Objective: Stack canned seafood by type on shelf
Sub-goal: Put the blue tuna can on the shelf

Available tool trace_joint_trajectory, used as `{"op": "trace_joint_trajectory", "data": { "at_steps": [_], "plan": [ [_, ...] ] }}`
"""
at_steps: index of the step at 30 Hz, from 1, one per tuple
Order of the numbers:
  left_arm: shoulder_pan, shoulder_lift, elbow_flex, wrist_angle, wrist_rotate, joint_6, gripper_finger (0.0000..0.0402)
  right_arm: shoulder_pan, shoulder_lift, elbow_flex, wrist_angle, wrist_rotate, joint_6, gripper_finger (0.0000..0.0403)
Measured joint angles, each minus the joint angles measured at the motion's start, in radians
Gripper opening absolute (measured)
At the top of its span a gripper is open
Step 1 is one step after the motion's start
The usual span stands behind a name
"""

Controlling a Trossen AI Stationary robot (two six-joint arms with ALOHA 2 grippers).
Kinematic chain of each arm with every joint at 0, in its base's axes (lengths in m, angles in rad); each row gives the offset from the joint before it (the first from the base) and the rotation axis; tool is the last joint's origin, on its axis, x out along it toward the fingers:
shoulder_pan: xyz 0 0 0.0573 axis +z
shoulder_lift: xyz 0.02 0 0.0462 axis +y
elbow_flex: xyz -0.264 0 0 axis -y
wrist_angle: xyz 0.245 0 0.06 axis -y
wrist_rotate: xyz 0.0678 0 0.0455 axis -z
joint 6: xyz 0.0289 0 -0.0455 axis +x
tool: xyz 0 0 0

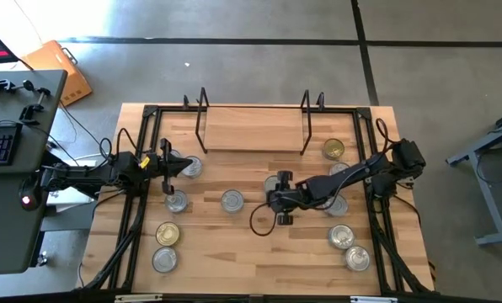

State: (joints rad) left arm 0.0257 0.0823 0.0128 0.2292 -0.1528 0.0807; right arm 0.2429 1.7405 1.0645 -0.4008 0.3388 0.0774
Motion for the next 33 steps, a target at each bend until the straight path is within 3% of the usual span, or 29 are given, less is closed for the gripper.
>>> {"op": "trace_joint_trajectory", "data": {
  "at_steps": [6, 16, 21, 33],
  "plan": [
    [0.000, 0.000, 0.000, -0.002, 0.000, 0.000, 0.0005, -0.031, 0.000, -0.111, 0.140, -0.059, -0.023, 0.0132],
    [0.000, 0.000, 0.000, -0.008, 0.000, 0.000, 0.0005, -0.025, -0.015, -0.307, 0.332, -0.005, 0.099, 0.0011],
    [0.000, 0.000, 0.000, -0.007, 0.000, -0.002, 0.0005, -0.020, -0.016, -0.364, 0.437, 0.031, 0.152, 0.0013],
    [0.000, 0.000, 0.000, 0.001, 0.000, -0.010, 0.0005, 0.001, -0.045, -0.385, 0.672, 0.061, 0.033, 0.0000]
  ]
}}
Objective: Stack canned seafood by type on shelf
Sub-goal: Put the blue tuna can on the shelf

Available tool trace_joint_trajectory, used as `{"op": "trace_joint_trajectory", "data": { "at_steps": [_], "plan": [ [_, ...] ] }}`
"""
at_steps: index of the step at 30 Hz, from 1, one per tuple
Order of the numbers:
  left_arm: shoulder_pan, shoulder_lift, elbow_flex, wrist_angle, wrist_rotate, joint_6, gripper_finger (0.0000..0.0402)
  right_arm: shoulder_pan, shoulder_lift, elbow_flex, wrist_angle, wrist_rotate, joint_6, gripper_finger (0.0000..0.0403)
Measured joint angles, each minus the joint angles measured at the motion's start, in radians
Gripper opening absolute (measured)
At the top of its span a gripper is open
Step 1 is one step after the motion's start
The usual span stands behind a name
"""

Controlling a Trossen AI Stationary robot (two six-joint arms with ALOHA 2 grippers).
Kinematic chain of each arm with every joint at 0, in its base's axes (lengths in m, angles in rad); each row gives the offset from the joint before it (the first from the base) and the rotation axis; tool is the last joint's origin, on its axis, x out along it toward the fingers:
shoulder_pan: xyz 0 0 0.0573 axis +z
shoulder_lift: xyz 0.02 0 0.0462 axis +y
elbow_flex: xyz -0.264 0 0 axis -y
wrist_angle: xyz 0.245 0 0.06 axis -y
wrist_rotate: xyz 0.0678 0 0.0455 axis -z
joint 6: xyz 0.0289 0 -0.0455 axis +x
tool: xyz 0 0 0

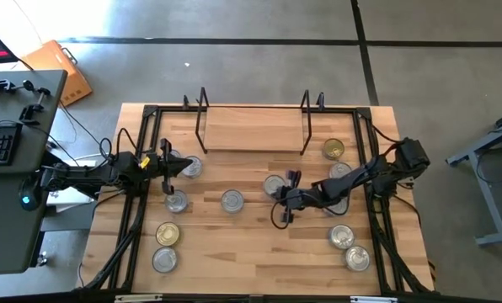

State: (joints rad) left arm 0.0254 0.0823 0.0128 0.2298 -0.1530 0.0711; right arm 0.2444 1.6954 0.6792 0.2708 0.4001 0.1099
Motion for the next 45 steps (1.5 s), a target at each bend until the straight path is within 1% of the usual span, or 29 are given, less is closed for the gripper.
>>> {"op": "trace_joint_trajectory", "data": {
  "at_steps": [9, 25, 26, 30, 33, 35, 39, 42, 45],
  "plan": [
    [0.000, 0.000, 0.000, -0.001, 0.000, 0.000, 0.0005, 0.019, -0.011, 0.004, 0.089, 0.006, -0.029, 0.0000],
    [0.000, 0.000, 0.000, 0.000, 0.001, -0.005, 0.0005, 0.018, -0.014, 0.006, 0.091, 0.014, -0.032, 0.0000],
    [0.000, 0.000, -0.001, 0.009, 0.006, -0.031, 0.0005, 0.018, -0.014, 0.006, 0.092, 0.015, -0.032, 0.0000],
    [-0.001, -0.003, -0.001, 0.093, 0.064, -0.240, 0.0005, 0.018, -0.014, 0.006, 0.092, 0.015, -0.032, 0.0000],
    [-0.001, -0.003, -0.001, 0.105, 0.062, -0.299, 0.0005, 0.018, -0.014, 0.007, 0.092, 0.015, -0.031, 0.0000],
    [0.001, -0.003, -0.001, 0.111, 0.029, -0.276, 0.0005, 0.018, -0.014, 0.007, 0.092, 0.015, -0.027, 0.0000],
    [0.001, -0.003, -0.001, 0.117, -0.032, -0.170, 0.0005, 0.018, -0.015, 0.007, 0.092, 0.015, -0.032, 0.0000],
    [0.001, 0.020, -0.001, 0.101, -0.034, -0.129, 0.0005, 0.017, -0.015, 0.007, 0.093, 0.016, -0.039, 0.0000],
    [-0.006, 0.086, -0.001, 0.094, -0.032, -0.087, 0.0005, 0.006, -0.015, 0.008, 0.093, 0.015, -0.039, 0.0000]
  ]
}}
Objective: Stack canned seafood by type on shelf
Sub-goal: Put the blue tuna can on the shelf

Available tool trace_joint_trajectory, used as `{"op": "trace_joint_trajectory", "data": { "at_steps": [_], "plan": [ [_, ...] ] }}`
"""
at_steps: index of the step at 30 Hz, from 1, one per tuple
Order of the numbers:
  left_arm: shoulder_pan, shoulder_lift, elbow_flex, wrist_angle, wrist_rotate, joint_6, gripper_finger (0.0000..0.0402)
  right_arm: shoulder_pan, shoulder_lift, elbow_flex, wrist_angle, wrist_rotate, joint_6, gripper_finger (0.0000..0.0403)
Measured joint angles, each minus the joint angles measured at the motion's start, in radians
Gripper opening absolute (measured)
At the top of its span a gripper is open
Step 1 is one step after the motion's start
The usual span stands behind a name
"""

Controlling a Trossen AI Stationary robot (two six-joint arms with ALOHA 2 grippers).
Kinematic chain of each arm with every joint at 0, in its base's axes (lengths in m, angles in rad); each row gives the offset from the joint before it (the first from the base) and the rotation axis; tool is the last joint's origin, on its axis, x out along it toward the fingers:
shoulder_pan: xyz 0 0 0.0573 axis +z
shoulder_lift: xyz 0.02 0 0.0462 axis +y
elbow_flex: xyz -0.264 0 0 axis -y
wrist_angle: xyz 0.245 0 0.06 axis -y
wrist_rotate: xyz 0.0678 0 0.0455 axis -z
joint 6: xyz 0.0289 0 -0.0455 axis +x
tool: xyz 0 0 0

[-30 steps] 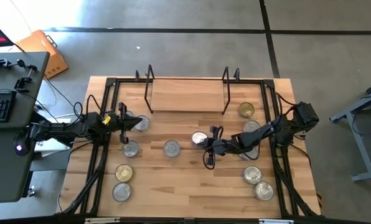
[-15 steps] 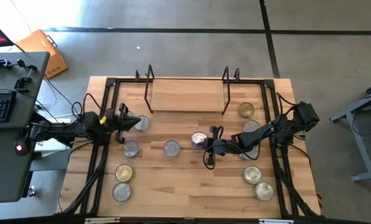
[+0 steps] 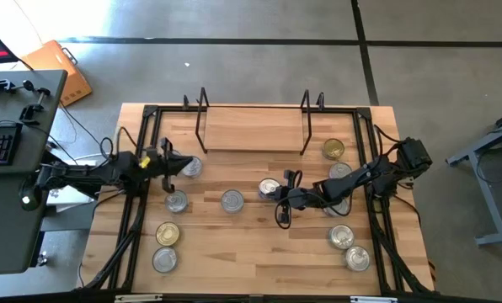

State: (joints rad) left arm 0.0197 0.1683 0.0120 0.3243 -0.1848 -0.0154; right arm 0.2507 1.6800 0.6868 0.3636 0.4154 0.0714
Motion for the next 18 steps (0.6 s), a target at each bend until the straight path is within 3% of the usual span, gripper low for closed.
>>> {"op": "trace_joint_trajectory", "data": {
  "at_steps": [8, 18],
  "plan": [
    [-0.022, 0.296, 0.000, 0.168, 0.027, 0.137, 0.0020, -0.039, 0.000, 0.000, 0.008, -0.006, 0.030, 0.0000],
    [-0.036, 0.766, 0.191, 0.205, 0.048, 0.342, 0.0135, -0.114, -0.001, 0.000, 0.008, -0.116, 0.086, 0.0000]
  ]
}}
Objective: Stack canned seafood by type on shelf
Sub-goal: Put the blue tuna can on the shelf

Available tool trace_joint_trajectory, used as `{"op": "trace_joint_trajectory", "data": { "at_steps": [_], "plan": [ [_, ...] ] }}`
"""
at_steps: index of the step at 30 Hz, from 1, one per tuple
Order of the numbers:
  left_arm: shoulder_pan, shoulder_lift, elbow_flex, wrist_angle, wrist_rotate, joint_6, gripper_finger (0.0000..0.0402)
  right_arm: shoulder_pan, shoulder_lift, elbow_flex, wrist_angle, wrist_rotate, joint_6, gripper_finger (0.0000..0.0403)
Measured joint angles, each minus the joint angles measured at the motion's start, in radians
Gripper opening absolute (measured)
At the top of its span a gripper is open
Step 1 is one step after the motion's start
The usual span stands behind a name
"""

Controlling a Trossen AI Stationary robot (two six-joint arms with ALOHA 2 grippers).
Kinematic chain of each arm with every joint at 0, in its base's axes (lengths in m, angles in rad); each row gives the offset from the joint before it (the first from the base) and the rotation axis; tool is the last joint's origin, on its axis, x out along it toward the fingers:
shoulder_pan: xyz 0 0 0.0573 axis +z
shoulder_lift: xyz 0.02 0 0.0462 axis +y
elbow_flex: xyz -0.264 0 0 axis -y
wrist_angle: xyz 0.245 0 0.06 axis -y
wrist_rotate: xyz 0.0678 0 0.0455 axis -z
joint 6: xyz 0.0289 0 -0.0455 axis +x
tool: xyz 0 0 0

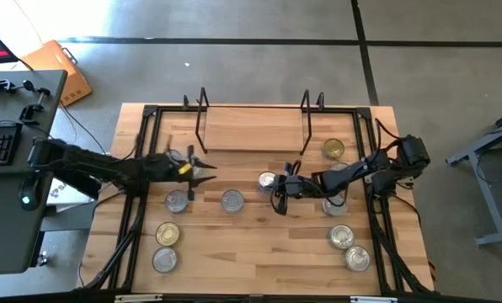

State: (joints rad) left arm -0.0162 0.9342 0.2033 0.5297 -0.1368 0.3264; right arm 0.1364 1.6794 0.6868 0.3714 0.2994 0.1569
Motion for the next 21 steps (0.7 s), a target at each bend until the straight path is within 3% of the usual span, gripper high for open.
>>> {"op": "trace_joint_trajectory", "data": {
  "at_steps": [6, 12, 15, 21],
  "plan": [
    [0.002, 0.302, 0.167, 0.000, -0.008, 0.130, 0.0198, -0.044, 0.000, 0.000, 0.000, -0.055, 0.064, 0.0000],
    [0.002, 0.556, 0.311, 0.000, -0.092, 0.247, 0.0220, -0.067, 0.000, 0.000, 0.000, -0.089, 0.106, 0.0000],
    [0.003, 0.639, 0.358, -0.002, -0.136, 0.287, 0.0221, -0.067, 0.000, 0.000, -0.001, -0.103, 0.106, 0.0000],
    [0.003, 0.722, 0.406, -0.001, -0.115, 0.300, 0.0221, -0.064, 0.000, 0.000, -0.005, -0.107, 0.106, 0.0000]
  ]
}}
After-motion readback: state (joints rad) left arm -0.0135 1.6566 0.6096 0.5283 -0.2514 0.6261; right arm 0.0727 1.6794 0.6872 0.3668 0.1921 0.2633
